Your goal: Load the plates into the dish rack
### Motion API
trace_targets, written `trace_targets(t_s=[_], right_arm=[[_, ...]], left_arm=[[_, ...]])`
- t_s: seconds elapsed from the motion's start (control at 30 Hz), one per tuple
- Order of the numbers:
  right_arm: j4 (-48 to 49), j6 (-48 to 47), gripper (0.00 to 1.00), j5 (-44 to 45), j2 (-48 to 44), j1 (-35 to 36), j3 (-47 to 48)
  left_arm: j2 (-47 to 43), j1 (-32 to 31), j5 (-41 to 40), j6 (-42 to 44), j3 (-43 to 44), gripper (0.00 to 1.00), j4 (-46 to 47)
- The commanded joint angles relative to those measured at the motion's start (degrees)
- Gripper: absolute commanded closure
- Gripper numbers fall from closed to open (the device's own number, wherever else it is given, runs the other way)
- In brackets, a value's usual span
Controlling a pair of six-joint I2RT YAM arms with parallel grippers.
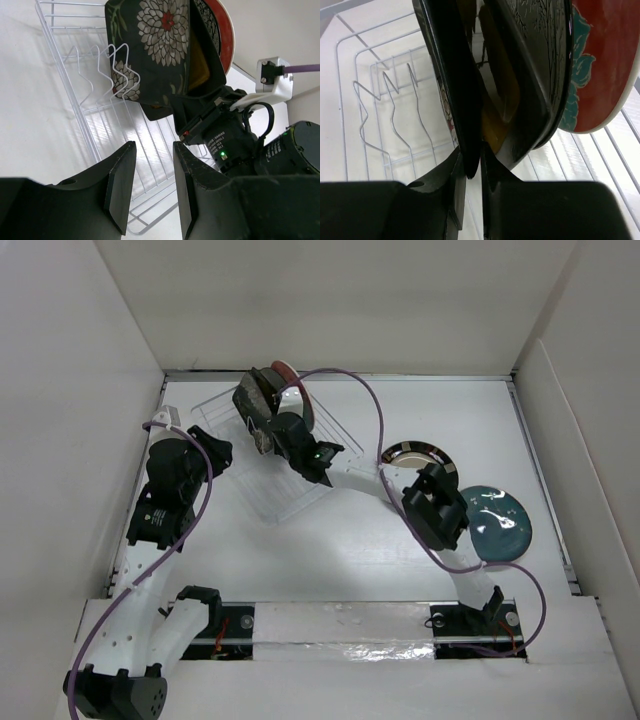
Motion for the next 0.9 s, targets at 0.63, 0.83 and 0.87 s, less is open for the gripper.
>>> trace_targets(t_s=[0.63,0.83,0.87], right_arm=[[6.61,-15.71,1.00,17.74,-0.82,4.02,15.41],[2.13,-16.59,1.00,17.13,-0.65,4.55,19.88],[0.73,-16.68,1.00,17.04,-0.47,4.55,20.51]], left_arm=[[-0.10,0.49,1.21,1.02,-1.19,0.67,3.18],[-0.01,0.49,1.21,1.20,-1.28,0.67,3.44],[-0.10,0.49,1.21,1.20,-1.37,0.67,3.44]])
